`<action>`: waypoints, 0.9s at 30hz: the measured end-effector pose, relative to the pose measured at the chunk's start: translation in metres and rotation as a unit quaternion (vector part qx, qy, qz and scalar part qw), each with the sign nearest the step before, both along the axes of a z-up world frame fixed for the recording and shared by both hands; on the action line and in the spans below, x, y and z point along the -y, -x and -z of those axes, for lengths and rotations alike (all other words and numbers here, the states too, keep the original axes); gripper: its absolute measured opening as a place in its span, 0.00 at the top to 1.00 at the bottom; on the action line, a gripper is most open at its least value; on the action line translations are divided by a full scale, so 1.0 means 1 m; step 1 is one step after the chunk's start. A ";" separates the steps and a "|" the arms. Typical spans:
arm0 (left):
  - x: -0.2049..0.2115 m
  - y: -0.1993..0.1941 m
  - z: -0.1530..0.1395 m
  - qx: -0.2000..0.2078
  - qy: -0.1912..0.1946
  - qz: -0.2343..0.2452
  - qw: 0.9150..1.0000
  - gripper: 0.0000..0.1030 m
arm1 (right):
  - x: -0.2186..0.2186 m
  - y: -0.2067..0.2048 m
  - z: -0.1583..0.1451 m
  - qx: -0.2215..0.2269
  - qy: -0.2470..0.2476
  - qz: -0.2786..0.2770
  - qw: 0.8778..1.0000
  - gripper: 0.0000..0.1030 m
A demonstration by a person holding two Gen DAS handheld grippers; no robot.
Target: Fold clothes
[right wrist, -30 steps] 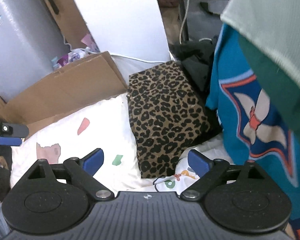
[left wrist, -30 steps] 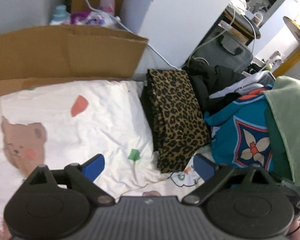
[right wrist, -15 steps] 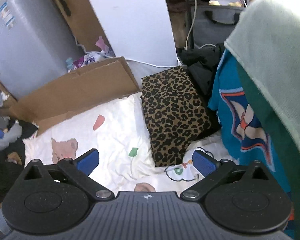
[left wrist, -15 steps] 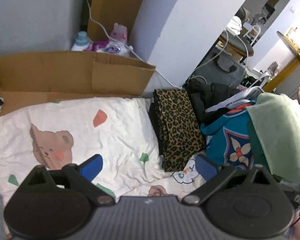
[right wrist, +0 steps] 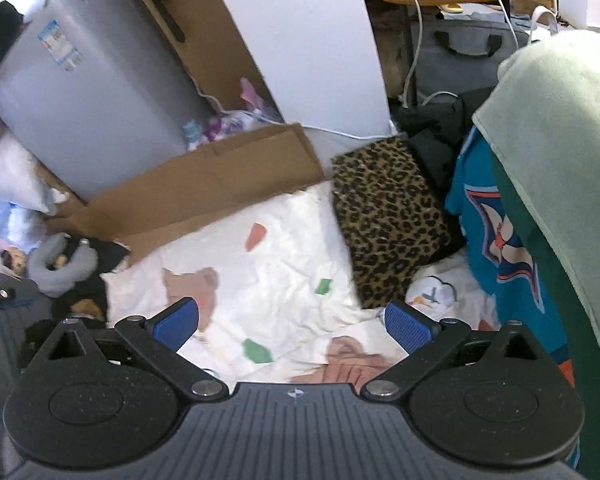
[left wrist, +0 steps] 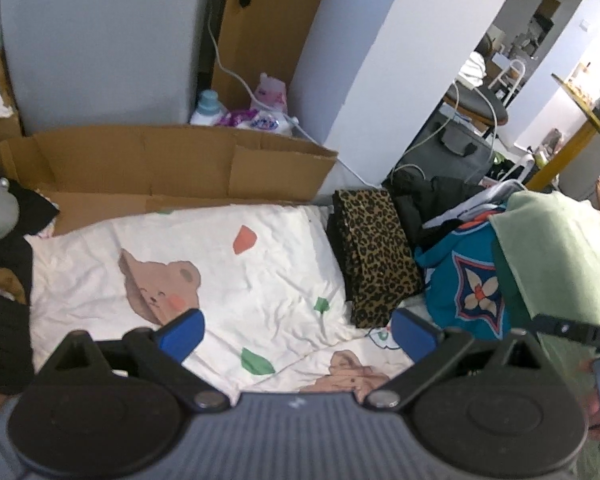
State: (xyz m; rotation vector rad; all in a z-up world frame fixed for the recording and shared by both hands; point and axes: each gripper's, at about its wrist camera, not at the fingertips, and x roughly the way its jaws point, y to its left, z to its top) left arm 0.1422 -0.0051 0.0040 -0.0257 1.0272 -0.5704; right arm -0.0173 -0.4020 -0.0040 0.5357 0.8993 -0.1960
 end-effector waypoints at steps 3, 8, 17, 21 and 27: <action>-0.019 0.004 -0.016 0.009 0.002 -0.009 1.000 0.01 | -0.009 0.000 -0.021 0.005 -0.001 -0.001 1.000 0.01; -0.045 0.016 -0.035 0.026 -0.006 -0.019 0.999 0.01 | -0.031 -0.006 -0.057 0.017 -0.001 -0.021 1.000 0.01; -0.082 0.048 -0.051 0.034 -0.007 -0.037 0.999 0.01 | -0.102 -0.020 -0.122 0.061 0.006 -0.063 0.996 0.01; -0.098 0.061 -0.048 0.032 -0.025 -0.053 0.998 0.01 | -0.133 -0.026 -0.133 0.068 0.001 -0.084 0.994 0.01; -0.123 0.082 -0.044 0.039 -0.033 -0.086 0.995 0.01 | -0.165 -0.028 -0.130 0.063 -0.003 -0.091 0.994 0.01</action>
